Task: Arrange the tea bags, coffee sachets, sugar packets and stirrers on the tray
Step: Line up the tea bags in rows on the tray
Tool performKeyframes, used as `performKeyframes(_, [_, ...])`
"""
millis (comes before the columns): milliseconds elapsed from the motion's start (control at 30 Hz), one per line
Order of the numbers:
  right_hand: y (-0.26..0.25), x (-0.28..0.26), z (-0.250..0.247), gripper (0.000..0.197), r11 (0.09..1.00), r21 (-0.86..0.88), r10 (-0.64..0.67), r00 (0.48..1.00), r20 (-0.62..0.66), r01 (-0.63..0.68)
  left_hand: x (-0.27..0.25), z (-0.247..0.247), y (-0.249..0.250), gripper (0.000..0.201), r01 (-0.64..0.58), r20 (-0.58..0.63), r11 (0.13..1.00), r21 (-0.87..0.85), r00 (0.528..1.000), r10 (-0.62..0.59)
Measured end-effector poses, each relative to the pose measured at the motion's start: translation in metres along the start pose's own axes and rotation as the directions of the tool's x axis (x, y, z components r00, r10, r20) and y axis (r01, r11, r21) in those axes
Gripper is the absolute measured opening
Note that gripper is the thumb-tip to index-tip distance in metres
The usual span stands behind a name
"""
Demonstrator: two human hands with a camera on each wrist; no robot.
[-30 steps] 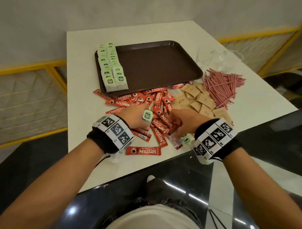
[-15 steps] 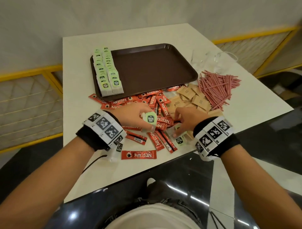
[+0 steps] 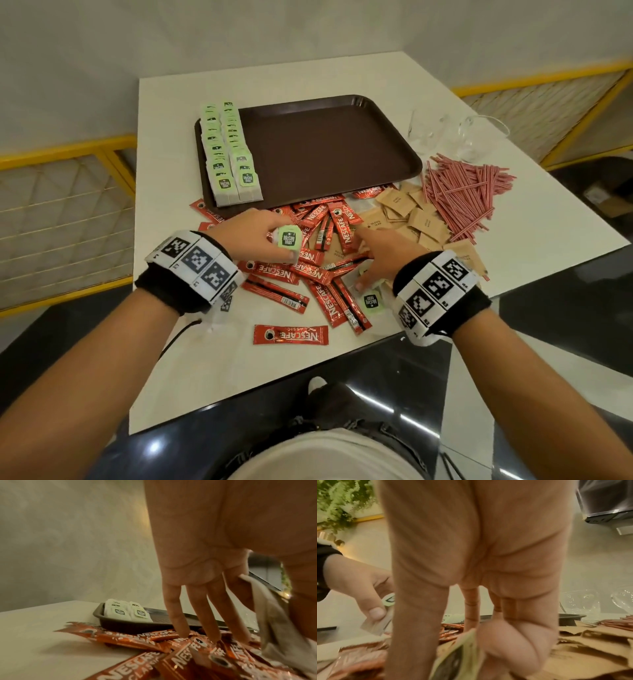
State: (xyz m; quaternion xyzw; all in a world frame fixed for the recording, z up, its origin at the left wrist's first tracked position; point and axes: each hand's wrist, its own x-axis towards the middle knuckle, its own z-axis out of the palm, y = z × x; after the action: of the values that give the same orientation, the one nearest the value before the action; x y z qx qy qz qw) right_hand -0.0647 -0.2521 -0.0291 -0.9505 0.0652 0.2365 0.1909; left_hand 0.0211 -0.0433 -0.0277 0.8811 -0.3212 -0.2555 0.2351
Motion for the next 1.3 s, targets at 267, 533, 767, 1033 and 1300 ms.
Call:
performKeyframes(267, [0.014,0.013,-0.031,0.024,0.985,0.147,-0.079,0.995,-0.053,0.086,0.008,-0.012,-0.005,0.024,0.046,-0.138,0.992,-0.117,0.988,-0.062])
performKeyframes(533, [0.005,0.050,-0.067,0.009,0.779,0.608,-0.063,0.985,-0.163,0.151,0.012,-0.042,-0.022,0.037,0.114,-0.216,0.749,-0.653,0.920,-0.328])
performKeyframes(767, [-0.053,0.107,-0.060,0.023,0.564,0.818,-0.190,0.982,-0.006,0.114,0.010,-0.058,-0.057,0.039,0.173,-0.270,0.726,-0.666,0.851,-0.450])
performKeyframes(1033, [-0.110,0.158,-0.059,0.038,0.873,0.456,-0.203,0.979,0.015,0.175,0.018,-0.078,-0.089,0.033,0.235,-0.333,0.756,-0.611,0.789,-0.516])
performKeyframes(1300, [-0.124,0.178,-0.054,0.033,0.953,0.238,-0.211,0.975,0.072,0.189,0.042,-0.082,-0.099,0.029,0.361,-0.322,0.886,-0.292,0.835,-0.447])
